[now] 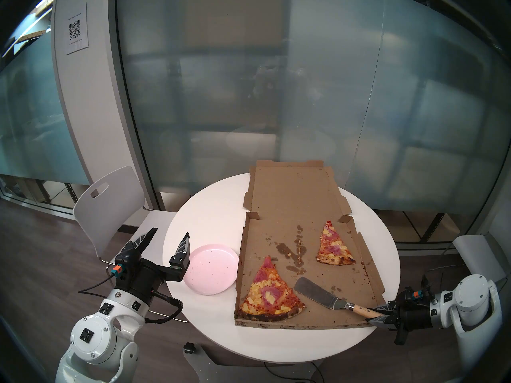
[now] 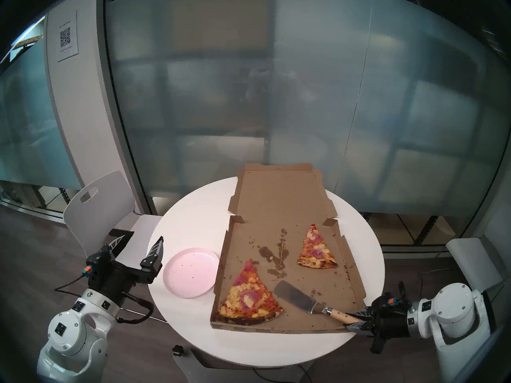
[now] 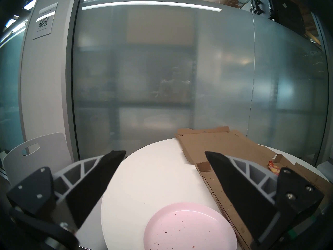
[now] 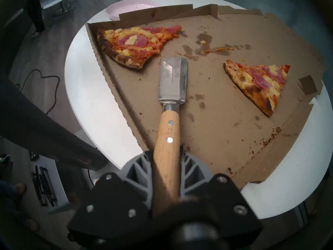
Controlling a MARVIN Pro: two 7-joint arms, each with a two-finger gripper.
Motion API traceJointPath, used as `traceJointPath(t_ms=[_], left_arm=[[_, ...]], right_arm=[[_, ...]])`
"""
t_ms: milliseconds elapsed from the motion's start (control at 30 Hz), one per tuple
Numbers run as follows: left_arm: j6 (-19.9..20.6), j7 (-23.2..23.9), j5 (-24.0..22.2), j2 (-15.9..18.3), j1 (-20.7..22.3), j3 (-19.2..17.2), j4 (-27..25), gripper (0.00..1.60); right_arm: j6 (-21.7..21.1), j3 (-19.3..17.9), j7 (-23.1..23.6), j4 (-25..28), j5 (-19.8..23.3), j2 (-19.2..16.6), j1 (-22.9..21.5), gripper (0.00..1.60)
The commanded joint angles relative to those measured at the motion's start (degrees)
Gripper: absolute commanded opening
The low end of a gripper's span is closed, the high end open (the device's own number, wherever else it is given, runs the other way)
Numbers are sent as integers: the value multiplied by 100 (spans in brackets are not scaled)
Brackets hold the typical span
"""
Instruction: Put pizza slice onto the plate
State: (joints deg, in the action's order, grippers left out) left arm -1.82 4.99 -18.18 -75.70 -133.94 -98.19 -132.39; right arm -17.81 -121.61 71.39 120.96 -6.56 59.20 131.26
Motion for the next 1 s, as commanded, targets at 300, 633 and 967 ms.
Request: traceJointPath(t_ms=[300,633,967], left_arm=[[-71,-5,8,2,-11,-12,-113,160],[-75,-15,3,13,-13,-8,-113,160],[-185,97,21,92,-185,-15,-159,160]], right_arm=[[-38,496,2,-132,-44,-198,-408,0],[-39,533,68,-162,10,-273,-560,0],[-89,505,103,-94,24,-266,-633,0]])
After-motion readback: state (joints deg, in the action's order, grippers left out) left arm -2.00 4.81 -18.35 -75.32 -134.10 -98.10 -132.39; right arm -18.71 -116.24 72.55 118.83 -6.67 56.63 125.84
